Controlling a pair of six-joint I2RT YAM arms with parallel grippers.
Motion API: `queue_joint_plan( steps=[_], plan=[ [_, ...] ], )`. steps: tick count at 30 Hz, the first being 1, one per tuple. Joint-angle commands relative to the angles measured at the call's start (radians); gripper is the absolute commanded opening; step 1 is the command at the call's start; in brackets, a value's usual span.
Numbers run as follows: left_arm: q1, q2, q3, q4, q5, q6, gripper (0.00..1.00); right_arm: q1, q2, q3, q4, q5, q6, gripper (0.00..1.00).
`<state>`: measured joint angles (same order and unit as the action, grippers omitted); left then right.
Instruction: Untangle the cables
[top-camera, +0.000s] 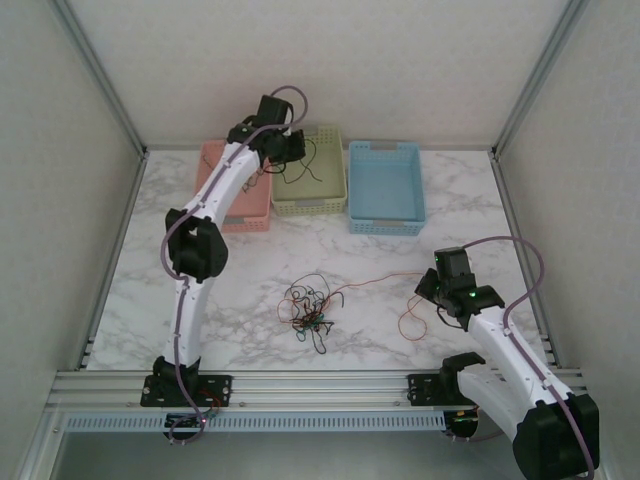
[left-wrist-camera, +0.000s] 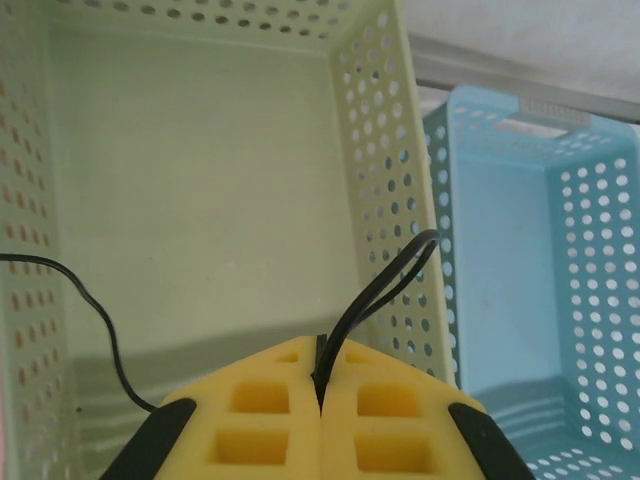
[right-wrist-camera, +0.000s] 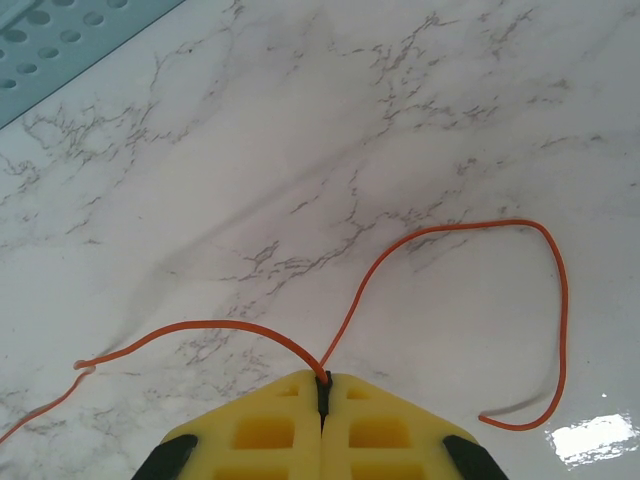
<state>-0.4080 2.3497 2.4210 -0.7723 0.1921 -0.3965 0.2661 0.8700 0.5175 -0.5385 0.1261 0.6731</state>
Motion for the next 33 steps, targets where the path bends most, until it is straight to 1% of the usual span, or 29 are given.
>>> queue_joint_plan(
  steps=[1,6,10,14,20,23,27,30,33],
  plan=[
    [-0.006,-0.1,0.097,0.019,0.019,0.004,0.0,-0.007,-0.008,-0.008,0.008,-0.017,-0.013,0.0],
    [-0.006,-0.175,0.192,-0.019,0.006,0.01,0.0,-0.007,-0.007,-0.008,0.009,-0.02,-0.014,0.0],
    [-0.008,-0.251,0.193,-0.012,-0.013,0.014,0.0,-0.006,-0.007,-0.008,0.008,-0.02,-0.015,0.0],
    [-0.008,-0.28,0.188,-0.002,-0.02,0.016,0.0,-0.006,-0.007,-0.008,0.011,-0.022,-0.015,0.0],
    [-0.008,-0.213,0.166,-0.027,-0.032,0.024,0.0,-0.006,-0.009,-0.01,0.011,-0.023,-0.016,0.0],
    [-0.007,-0.16,0.136,-0.027,-0.086,0.041,0.0,-0.006,-0.008,-0.009,0.011,-0.024,-0.016,0.0],
    [0.0,-0.087,0.135,-0.029,-0.09,0.021,0.0,-0.005,-0.01,-0.009,0.011,-0.025,-0.016,0.0],
    [0.005,-0.058,0.134,-0.05,-0.101,-0.007,0.0,-0.006,-0.011,-0.01,0.011,-0.026,-0.016,0.0],
    [0.005,-0.069,0.113,-0.045,-0.096,-0.013,0.0,-0.005,-0.011,-0.01,0.012,-0.027,-0.018,0.0]
  ],
)
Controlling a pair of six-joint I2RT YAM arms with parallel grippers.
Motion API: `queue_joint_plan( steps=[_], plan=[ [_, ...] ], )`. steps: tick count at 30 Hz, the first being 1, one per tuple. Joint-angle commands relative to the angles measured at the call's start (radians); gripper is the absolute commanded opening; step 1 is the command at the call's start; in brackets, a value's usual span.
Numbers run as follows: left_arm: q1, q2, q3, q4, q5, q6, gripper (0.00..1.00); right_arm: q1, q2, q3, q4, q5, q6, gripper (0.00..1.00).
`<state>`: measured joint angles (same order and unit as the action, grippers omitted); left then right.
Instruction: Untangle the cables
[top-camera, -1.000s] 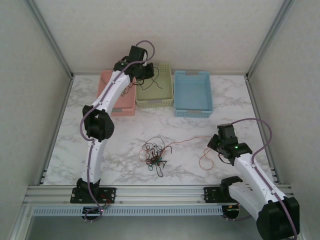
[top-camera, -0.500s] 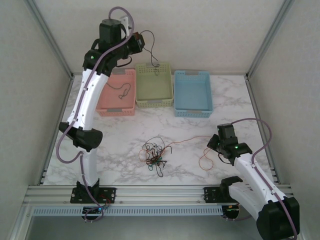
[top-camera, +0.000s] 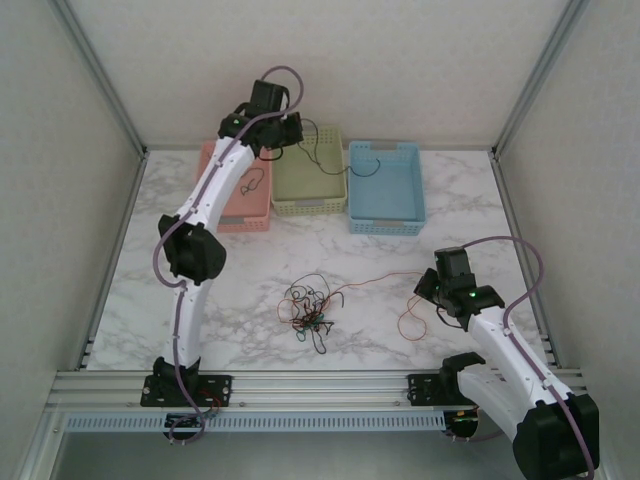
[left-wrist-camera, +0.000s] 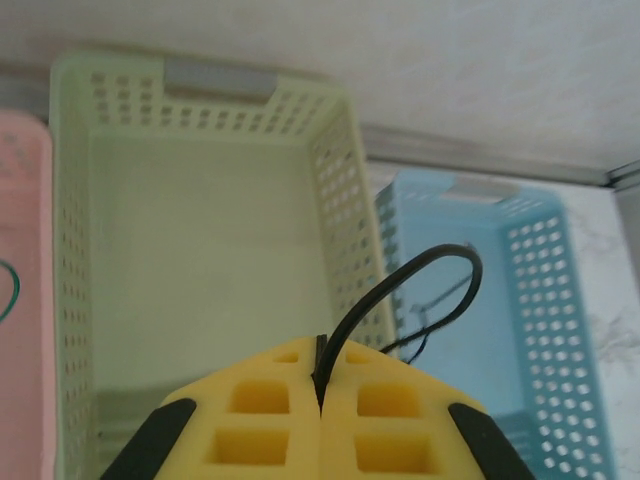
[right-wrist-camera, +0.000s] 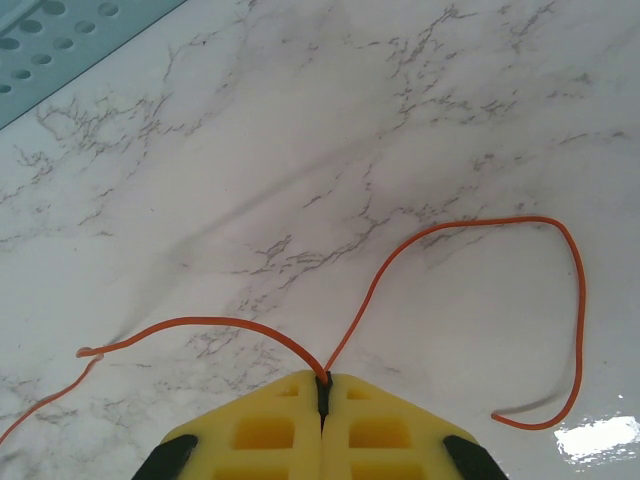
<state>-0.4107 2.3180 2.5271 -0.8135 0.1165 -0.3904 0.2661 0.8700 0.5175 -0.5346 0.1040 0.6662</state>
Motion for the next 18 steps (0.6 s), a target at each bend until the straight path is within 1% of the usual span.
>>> queue_joint_plan(
  steps=[1,5,10,15,18],
  plan=[
    [0.007,-0.046,0.006,0.0,-0.016,-0.018,0.0,-0.005,-0.011,-0.01,0.008,-0.006,-0.011,0.0],
    [0.011,-0.101,0.024,0.027,-0.001,-0.018,0.0,-0.005,-0.009,-0.01,0.01,-0.007,-0.01,0.0],
    [0.019,-0.153,0.125,0.022,0.048,-0.037,0.0,-0.005,-0.009,-0.01,0.01,-0.007,-0.01,0.0],
    [0.017,-0.217,0.122,0.023,0.055,-0.033,0.0,-0.005,-0.007,-0.01,0.01,-0.007,-0.011,0.0],
    [0.018,-0.239,0.078,0.048,0.073,-0.037,0.0,-0.005,-0.005,-0.01,0.012,-0.007,-0.011,0.0]
  ],
)
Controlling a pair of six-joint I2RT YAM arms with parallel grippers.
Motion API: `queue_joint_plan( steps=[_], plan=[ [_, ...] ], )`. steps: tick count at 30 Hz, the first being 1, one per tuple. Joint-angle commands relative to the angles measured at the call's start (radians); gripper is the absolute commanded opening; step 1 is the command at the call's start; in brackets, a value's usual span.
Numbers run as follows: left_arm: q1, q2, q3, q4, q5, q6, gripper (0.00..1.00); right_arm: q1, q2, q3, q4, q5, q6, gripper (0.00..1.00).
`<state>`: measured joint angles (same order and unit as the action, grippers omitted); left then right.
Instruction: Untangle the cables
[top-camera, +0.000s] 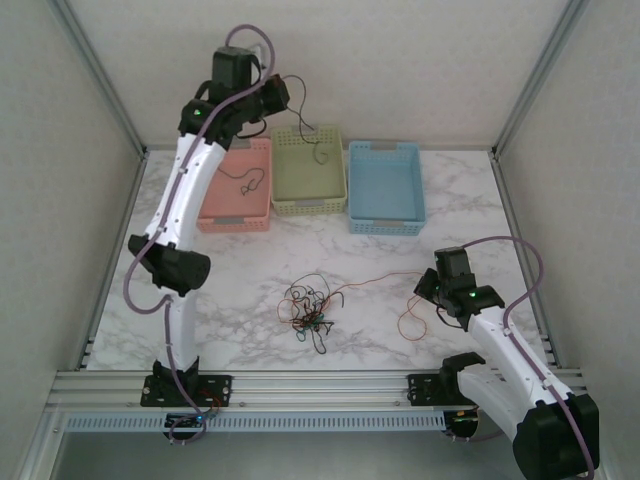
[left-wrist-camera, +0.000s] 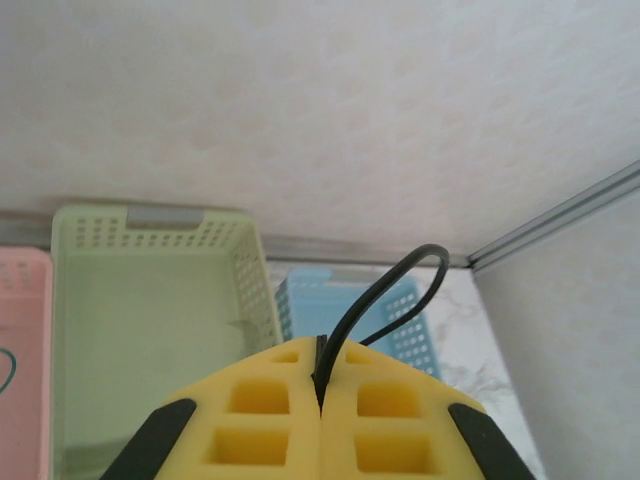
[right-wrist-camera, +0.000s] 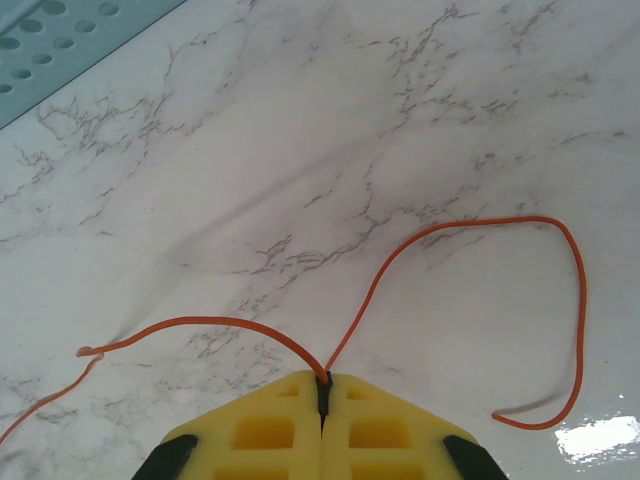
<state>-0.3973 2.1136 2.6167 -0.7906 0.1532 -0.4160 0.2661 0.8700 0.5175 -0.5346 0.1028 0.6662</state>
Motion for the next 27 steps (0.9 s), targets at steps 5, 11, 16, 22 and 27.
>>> queue_joint_plan(
  steps=[5,11,16,22,27],
  plan=[
    [0.005,0.029,-0.027,0.007,0.078,-0.023,0.0,-0.005,-0.006,-0.01,0.012,-0.008,-0.011,0.0],
    [-0.006,0.103,-0.027,-0.01,0.092,-0.025,0.0,-0.005,-0.006,-0.01,0.012,-0.008,-0.013,0.0],
    [-0.009,0.116,-0.03,-0.026,0.078,-0.006,0.0,-0.004,-0.009,-0.01,0.012,-0.009,-0.013,0.0],
    [-0.002,0.111,-0.094,-0.048,0.017,0.016,0.0,-0.004,-0.009,-0.01,0.012,-0.012,-0.014,0.0],
    [0.021,0.151,-0.125,-0.047,0.026,0.003,0.0,-0.004,-0.01,-0.011,0.013,-0.012,-0.014,0.0]
  ],
)
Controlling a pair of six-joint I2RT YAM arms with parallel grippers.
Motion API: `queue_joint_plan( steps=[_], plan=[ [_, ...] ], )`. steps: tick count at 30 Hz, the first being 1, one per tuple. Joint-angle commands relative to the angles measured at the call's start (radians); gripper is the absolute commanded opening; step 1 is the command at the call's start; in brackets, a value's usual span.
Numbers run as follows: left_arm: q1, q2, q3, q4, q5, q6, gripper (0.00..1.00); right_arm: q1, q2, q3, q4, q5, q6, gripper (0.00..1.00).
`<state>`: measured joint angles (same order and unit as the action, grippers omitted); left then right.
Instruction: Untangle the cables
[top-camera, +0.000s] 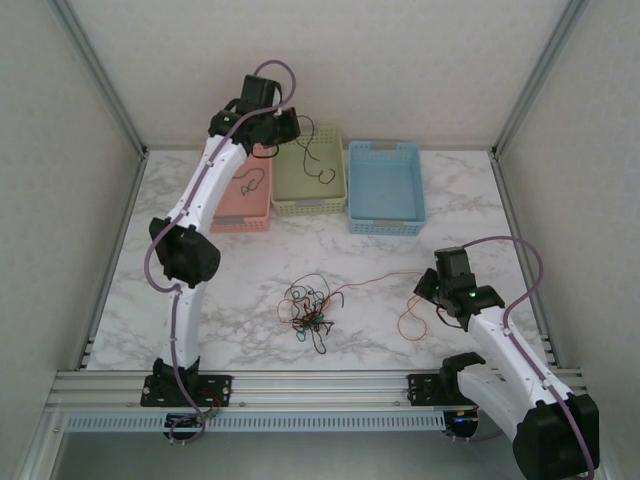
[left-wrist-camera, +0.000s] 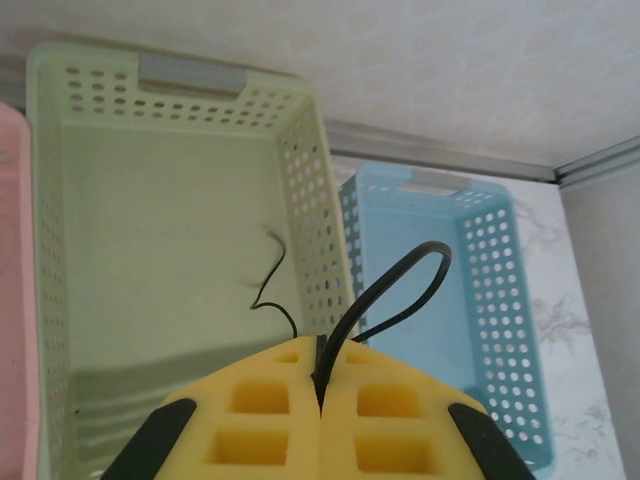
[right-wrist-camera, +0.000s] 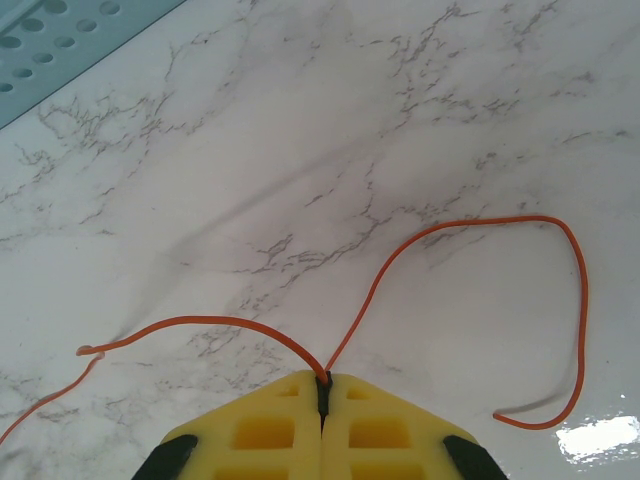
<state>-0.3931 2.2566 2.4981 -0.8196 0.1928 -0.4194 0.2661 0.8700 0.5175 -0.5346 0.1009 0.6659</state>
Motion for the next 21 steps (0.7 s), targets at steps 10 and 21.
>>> queue_joint_plan(
  steps=[10,21],
  plan=[
    [0.006,0.22,-0.002,-0.092,-0.032,-0.003,0.1,-0.005,-0.01,-0.011,0.015,-0.013,-0.014,0.0],
    [0.005,0.159,0.031,-0.14,-0.071,0.059,0.62,-0.005,-0.005,-0.01,0.015,-0.013,-0.015,0.0]
  ],
)
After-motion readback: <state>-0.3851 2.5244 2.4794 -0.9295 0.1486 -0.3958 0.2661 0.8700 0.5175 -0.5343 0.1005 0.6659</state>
